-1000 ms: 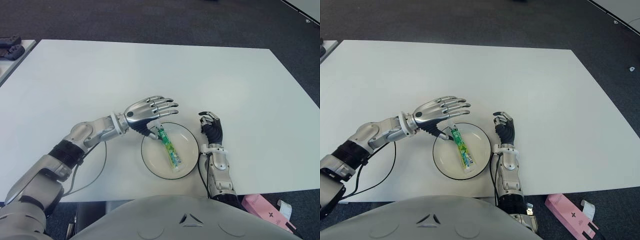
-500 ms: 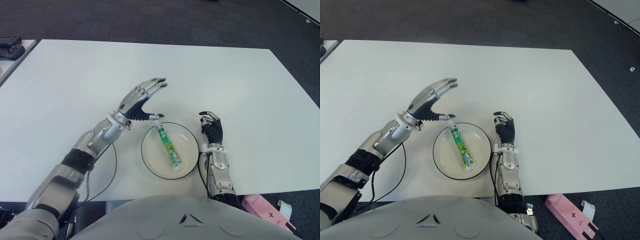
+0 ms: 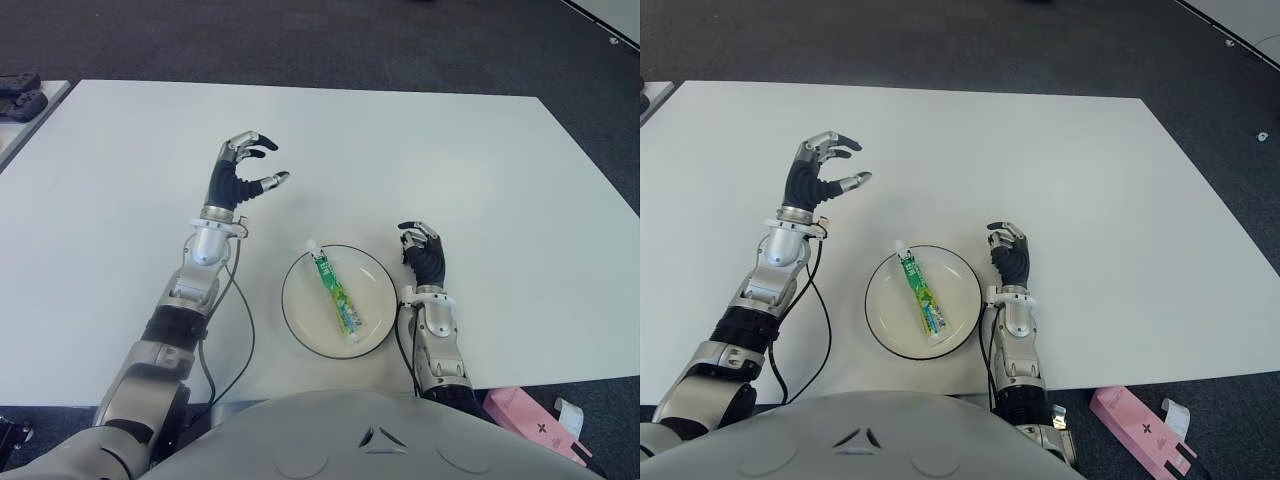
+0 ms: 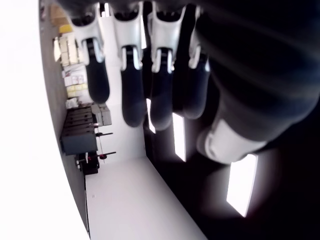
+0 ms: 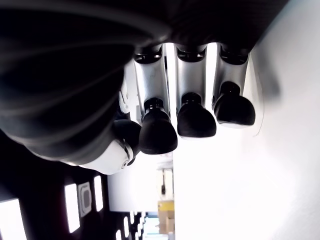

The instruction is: Put the toothpaste on the table into the plate.

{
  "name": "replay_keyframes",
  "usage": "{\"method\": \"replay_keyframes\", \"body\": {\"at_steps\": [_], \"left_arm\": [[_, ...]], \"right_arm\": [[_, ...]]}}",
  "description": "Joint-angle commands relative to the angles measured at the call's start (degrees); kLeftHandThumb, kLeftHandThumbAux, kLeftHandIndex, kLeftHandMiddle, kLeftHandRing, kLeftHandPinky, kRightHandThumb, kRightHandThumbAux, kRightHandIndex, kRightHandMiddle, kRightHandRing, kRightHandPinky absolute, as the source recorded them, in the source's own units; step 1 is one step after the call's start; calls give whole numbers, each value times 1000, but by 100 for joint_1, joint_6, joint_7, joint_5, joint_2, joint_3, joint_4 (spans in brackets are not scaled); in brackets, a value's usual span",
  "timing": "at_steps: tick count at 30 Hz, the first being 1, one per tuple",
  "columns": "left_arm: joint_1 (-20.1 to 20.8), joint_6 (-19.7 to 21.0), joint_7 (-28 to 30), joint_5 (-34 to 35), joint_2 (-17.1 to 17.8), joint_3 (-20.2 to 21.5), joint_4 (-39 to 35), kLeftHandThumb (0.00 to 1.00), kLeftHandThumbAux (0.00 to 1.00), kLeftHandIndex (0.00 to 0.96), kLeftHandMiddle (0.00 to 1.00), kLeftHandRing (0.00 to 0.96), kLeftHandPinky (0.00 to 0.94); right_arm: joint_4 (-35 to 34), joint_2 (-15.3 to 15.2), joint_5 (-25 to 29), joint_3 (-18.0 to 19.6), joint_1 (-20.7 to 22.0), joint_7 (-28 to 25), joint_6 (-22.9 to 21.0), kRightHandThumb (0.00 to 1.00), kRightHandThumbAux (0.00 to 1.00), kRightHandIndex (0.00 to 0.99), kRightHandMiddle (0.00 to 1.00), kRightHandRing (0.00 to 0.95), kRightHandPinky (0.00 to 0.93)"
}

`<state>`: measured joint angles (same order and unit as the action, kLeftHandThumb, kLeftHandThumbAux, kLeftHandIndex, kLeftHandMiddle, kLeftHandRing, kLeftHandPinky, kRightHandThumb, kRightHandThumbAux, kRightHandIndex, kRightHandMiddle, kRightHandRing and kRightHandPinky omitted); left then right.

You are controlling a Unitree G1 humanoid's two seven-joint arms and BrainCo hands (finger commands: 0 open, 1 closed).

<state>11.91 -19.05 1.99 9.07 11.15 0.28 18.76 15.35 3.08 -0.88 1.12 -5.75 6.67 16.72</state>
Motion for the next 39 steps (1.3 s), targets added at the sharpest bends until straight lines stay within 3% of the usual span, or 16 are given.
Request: {"method": "replay_keyframes", "body": {"at_steps": [1, 14, 20, 39], "left_arm": [[206, 301, 274, 365, -181, 282, 246, 698, 726, 429, 487, 450, 434], [44, 131, 619, 519, -358, 725, 548, 704, 724, 430, 483, 445, 424], [-17, 187, 626, 453, -390, 755, 501, 704, 723, 430, 480, 453, 456], [-143, -85, 237, -196, -653, 713, 631, 703, 723, 432, 482, 490, 510]], "right_arm": [[212, -2, -12, -2, 58, -53, -20, 702, 727, 438, 838, 829, 820], [342, -36, -10, 76, 201, -37, 218, 703, 726, 438, 852, 841, 842], [475, -92, 65, 112, 302, -130, 379, 703, 726, 438, 868, 853, 850], [654, -183, 81, 191, 717, -226, 299, 703, 726, 437, 897, 877, 868]]}}
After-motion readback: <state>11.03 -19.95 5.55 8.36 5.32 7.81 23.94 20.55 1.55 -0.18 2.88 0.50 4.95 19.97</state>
